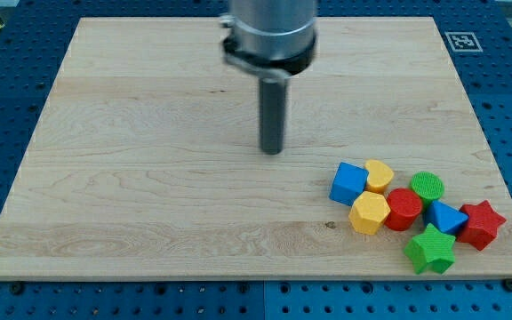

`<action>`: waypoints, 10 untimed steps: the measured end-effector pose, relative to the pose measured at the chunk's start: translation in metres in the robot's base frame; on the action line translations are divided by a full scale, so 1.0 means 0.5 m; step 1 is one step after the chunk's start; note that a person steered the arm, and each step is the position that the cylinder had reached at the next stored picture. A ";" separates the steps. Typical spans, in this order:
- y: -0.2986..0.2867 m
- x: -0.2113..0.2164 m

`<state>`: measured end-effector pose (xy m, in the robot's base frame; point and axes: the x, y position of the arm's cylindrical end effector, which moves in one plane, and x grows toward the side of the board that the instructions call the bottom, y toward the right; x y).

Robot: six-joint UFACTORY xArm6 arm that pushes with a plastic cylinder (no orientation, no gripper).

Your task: Move the green star bottom left of the hexagon

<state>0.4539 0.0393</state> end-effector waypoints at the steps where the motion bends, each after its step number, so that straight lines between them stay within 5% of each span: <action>1: 0.183 -0.020; 3: 0.466 0.078; 5: 0.512 0.299; 7: 0.495 0.327; 10: 0.195 0.328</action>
<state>0.6177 0.1368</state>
